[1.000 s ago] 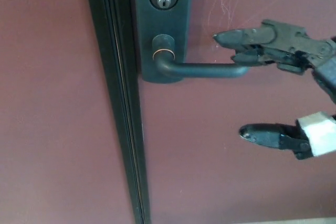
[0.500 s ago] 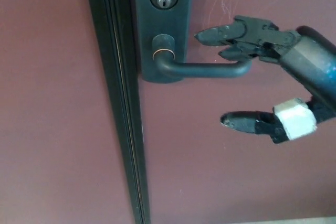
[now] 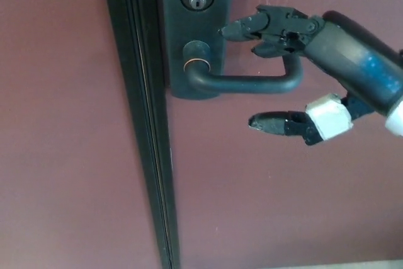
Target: The robot walks towards the door handle and put its right hand on it and twist the handle
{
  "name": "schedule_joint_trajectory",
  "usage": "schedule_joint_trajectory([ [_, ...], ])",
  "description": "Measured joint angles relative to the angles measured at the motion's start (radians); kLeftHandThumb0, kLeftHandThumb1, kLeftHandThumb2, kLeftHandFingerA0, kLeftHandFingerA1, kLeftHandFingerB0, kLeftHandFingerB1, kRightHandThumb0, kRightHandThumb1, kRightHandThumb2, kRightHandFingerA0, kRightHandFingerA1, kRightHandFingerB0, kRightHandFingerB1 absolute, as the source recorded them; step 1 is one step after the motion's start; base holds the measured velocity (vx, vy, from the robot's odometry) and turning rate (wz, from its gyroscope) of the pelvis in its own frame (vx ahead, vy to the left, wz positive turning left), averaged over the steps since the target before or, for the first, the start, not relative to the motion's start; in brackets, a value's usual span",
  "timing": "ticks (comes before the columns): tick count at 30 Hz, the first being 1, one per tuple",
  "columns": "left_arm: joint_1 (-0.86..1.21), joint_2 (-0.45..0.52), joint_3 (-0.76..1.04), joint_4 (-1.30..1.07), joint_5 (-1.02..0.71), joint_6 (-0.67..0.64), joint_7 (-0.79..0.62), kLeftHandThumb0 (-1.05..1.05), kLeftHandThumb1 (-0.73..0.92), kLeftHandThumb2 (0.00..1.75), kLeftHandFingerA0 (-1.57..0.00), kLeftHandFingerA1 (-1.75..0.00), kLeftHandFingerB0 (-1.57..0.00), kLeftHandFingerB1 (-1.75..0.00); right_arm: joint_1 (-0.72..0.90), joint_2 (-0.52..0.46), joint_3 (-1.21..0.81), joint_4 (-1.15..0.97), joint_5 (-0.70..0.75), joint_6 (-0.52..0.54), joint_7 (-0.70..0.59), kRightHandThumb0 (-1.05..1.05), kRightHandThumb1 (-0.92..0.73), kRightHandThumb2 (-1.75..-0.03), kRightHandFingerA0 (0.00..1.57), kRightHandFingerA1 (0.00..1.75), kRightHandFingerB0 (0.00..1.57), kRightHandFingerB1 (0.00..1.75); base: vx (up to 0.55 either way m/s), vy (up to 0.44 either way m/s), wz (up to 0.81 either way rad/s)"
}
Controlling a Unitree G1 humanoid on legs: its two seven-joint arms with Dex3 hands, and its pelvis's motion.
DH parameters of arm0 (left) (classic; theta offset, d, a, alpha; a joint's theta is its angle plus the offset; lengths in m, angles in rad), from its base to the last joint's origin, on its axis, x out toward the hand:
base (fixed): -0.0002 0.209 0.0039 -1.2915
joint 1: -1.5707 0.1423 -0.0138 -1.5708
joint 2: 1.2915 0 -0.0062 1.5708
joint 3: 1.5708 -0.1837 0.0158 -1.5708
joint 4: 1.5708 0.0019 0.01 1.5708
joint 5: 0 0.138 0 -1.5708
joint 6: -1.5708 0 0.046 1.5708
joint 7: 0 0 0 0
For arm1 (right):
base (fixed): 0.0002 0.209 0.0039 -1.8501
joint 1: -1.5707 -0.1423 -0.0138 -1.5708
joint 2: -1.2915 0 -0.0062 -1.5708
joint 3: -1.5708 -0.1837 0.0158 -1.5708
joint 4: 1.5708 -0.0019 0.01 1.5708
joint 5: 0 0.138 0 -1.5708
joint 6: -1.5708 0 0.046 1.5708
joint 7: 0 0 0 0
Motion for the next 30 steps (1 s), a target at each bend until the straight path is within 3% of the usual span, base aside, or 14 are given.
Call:
schedule_joint_trajectory([
  [2,0.0,0.0,0.003,0.0,0.0,0.0,-0.001,-0.31,0.58,0.57,-0.67,-0.46,-0.54,-0.41,-0.009,0.005,0.012,0.011,-0.012,0.0,0.005,-0.61,-0.44,-0.73,0.33,0.46,0.26,0.41,0.0,0.0,0.0],
  [3,0.001,0.0,0.005,-0.001,-0.001,-0.001,-0.003,-0.32,0.58,0.57,-0.67,-0.46,-0.54,-0.41,-0.018,0.008,0.026,0.022,-0.026,0.0,0.012,-0.55,-0.53,-0.56,0.38,0.37,0.3,0.32,0.0,0.0,0.0],
  [20,-0.005,0.0,0.005,-0.001,0.001,-0.006,-0.007,-0.31,0.59,0.57,-0.66,-0.46,-0.54,-0.41,-0.027,0.03,0.124,0.101,-0.208,-0.004,0.064,-0.58,-0.52,-0.57,0.36,0.36,0.3,0.32,0.0,0.0,0.0],
  [21,-0.005,0.0,0.005,-0.001,0.0,-0.006,-0.007,-0.31,0.59,0.58,-0.66,-0.47,-0.54,-0.42,-0.026,0.032,0.127,0.105,-0.216,-0.005,0.066,-0.52,-0.39,-0.8,0.34,0.52,0.18,0.42,0.0,0.0,0.0],
  [30,-0.005,0.0,0.008,-0.001,0.0,-0.007,-0.012,-0.31,0.59,0.58,-0.68,-0.47,-0.55,-0.42,-0.035,0.046,0.151,0.152,-0.304,-0.017,0.098,-0.53,-0.4,-0.79,0.34,0.51,0.18,0.42,0.0,0.0,0.0],
])
